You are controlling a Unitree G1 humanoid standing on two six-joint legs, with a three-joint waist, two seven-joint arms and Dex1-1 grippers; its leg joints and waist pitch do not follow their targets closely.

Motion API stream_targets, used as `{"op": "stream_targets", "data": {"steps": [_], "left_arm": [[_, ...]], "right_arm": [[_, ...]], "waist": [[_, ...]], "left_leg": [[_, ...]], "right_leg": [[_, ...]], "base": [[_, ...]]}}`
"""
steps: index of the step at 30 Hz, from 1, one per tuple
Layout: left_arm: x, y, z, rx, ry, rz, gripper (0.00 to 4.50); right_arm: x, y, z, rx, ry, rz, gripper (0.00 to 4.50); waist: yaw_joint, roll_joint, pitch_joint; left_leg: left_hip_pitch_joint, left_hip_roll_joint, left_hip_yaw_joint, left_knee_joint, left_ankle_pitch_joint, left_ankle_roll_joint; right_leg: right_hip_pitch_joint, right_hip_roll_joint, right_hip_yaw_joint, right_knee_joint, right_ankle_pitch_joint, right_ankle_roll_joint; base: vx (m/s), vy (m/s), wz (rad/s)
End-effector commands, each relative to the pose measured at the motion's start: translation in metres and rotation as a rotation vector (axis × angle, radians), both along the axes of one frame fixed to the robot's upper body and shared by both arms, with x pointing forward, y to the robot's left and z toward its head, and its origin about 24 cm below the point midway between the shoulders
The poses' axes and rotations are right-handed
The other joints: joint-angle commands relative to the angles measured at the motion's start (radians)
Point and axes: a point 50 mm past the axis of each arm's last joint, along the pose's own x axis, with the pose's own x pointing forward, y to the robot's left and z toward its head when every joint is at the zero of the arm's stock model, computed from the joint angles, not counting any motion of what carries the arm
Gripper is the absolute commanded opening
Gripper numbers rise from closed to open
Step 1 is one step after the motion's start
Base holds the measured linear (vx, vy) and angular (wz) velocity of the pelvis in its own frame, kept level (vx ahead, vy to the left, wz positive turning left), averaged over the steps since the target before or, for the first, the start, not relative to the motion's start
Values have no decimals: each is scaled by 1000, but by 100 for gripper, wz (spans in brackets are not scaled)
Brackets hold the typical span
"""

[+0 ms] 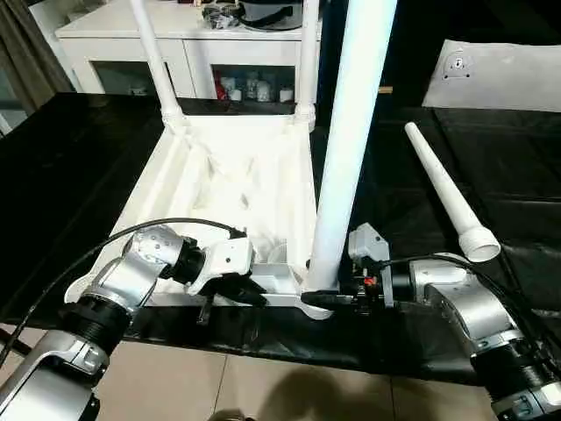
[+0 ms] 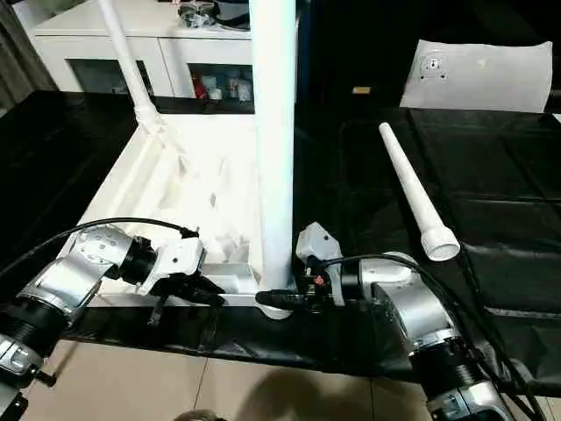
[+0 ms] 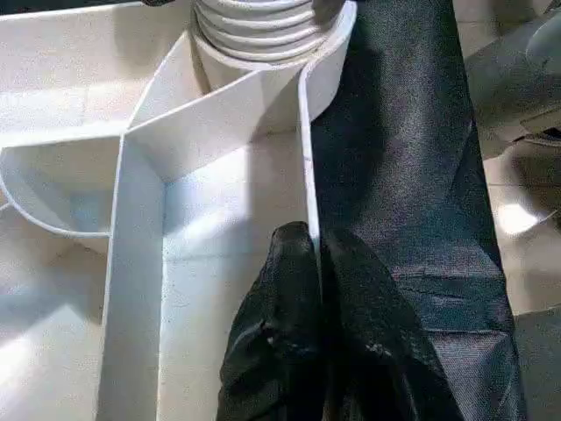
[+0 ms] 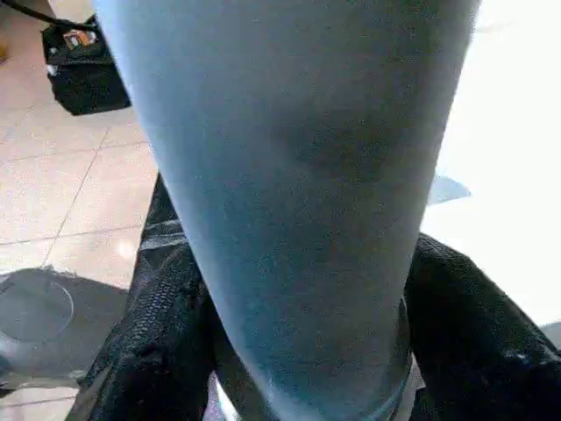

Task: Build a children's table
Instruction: Rotate leg to tighten

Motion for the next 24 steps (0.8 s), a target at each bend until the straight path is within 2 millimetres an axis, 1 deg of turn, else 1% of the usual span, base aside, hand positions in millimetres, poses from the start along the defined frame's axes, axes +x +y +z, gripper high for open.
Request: {"op": "stream_targets", "data": {"steps": [1, 2, 3, 5, 6, 8, 9, 10, 11, 12, 13, 14, 15, 16, 17, 18, 19, 20, 21, 22, 23, 24], "left_arm": [[-3, 0, -7, 61, 6, -24, 0], [-3, 0, -7, 58, 8, -21, 0], [-3, 0, -7, 55, 9, -18, 0], [-3, -1, -7, 42, 17, -5, 0], [-3, -1, -7, 25, 24, 17, 0], [-3, -2, -7, 15, 25, 31, 0], [-3, -2, -7, 15, 25, 31, 0], [-2, -5, -6, -14, 33, 86, 0], [1, -8, -5, -42, 35, 139, 0], [4, -13, -4, -99, 44, 223, 0], [4, -14, -4, -107, 46, 232, 0], [4, -16, -3, -126, 53, 256, 0], [6, -20, -2, -155, 50, 299, 0], [7, -24, -1, -179, 47, 338, 0], [7, -30, -1, -208, 53, 391, 0], [8, -36, -1, -242, 59, 455, 0], [8, -41, 0, -260, 63, 495, 0], [8, -47, 1, -281, 67, 541, 0], [9, -49, 1, -287, 66, 560, 0], [13, -62, 4, -313, 46, 681, 0], [14, -68, 5, -324, 36, 713, 0], [15, -71, 6, -329, 32, 727, 0]], "right_arm": [[-5, -1, -6, -7, 29, 11, 264], [-5, -1, -6, -4, 32, 8, 264], [-5, -1, -7, -2, 34, 7, 264], [-6, 0, -7, 5, 40, 2, 264], [-8, 0, -8, 16, 48, -5, 264], [-9, 1, -9, 25, 54, -11, 264], [-9, 1, -9, 25, 54, -11, 264], [-9, 3, -11, 47, 55, -50, 264], [-8, 5, -12, 57, 52, -95, 264], [-5, 8, -16, 68, 31, -173, 263], [-5, 8, -16, 68, 30, -183, 263], [-4, 9, -17, 68, 28, -208, 263], [-2, 10, -20, 70, 27, -265, 263], [0, 12, -22, 72, 28, -316, 263], [2, 14, -25, 83, 39, -381, 263], [4, 17, -28, 99, 57, -458, 263], [6, 18, -29, 105, 63, -506, 263], [10, 20, -30, 115, 74, -580, 263], [12, 21, -31, 120, 79, -608, 263], [23, 25, -34, 144, 121, -777, 263], [27, 25, -35, 138, 131, -843, 263], [29, 25, -36, 134, 136, -872, 261]], "waist": [[-13, -8, -54], [-14, -9, -55], [-13, -6, -54], [-13, -8, -54], [-13, -5, -54], [-13, -7, -55], [-12, -2, -55], [-15, -1, -53], [-14, 1, -51], [-18, 2, -51], [-21, 2, -47], [-25, -2, -47], [-27, -1, -47], [-38, -1, -44], [-51, 3, -44], [-65, -1, -43], [-75, 1, -44], [-80, 3, -43], [-87, 3, -45], [-103, 2, -45], [-110, 4, -43], [-120, 2, -47]], "left_leg": [[9, 75, -30, -82, -250, 37], [8, 75, -30, -82, -249, 37], [9, 75, -31, -82, -252, 35], [8, 75, -30, -82, -253, 35], [9, 75, -30, -82, -254, 34], [9, 75, -30, -83, -255, 34], [9, 76, -31, -83, -256, 33], [10, 78, -31, -85, -267, 28], [12, 76, -31, -84, -277, 28], [11, 78, -33, -85, -288, 15], [14, 76, -31, -86, -305, 13], [18, 70, -33, -85, -322, 7], [16, 68, -34, -85, -325, 8], [15, 66, -35, -85, -339, 6], [15, 66, -37, -84, -347, -1], [13, 66, -40, -85, -360, -3], [14, 63, -41, -83, -366, 2], [11, 63, -42, -85, -366, 6], [8, 65, -43, -86, -364, 7], [0, 65, -45, -87, -357, 13], [3, 64, -44, -86, -362, 12], [1, 56, -44, -81, -344, 16]], "right_leg": [[40, -93, 77, -89, -461, -55], [41, -93, 78, -88, -460, -55], [40, -93, 77, -88, -459, -56], [41, -93, 77, -88, -456, -57], [41, -94, 78, -88, -458, -57], [41, -94, 78, -89, -456, -59], [41, -94, 78, -87, -452, -61], [40, -93, 79, -89, -452, -63], [37, -93, 77, -92, -464, -64], [39, -96, 76, -90, -474, -69], [35, -92, 74, -96, -492, -65], [37, -93, 70, -101, -526, -52], [38, -93, 67, -103, -539, -45], [37, -91, 64, -109, -561, -31], [39, -93, 61, -110, -568, -28], [39, -91, 55, -115, -574, -25], [40, -89, 52, -118, -577, -16], [42, -89, 51, -118, -570, -15], [44, -89, 52, -116, -552, -19], [47, -90, 53, -113, -525, -29], [42, -90, 52, -116, -530, -35], [45, -90, 50, -116, -523, -36]], "base": [[0, 0, 0], [0, 0, 0], [0, 0, 0], [0, 0, 0], [0, 0, 0], [0, 0, 0], [0, 0, 0], [0, 0, 0], [0, 0, 0], [0, 0, 0], [0, 0, 0], [0, 0, 0], [0, 0, 0], [0, 0, 0], [0, 0, 0], [0, 0, 0], [0, 0, 0], [0, 0, 0], [0, 0, 0], [0, 0, 0], [0, 0, 0], [0, 0, 0]]}}
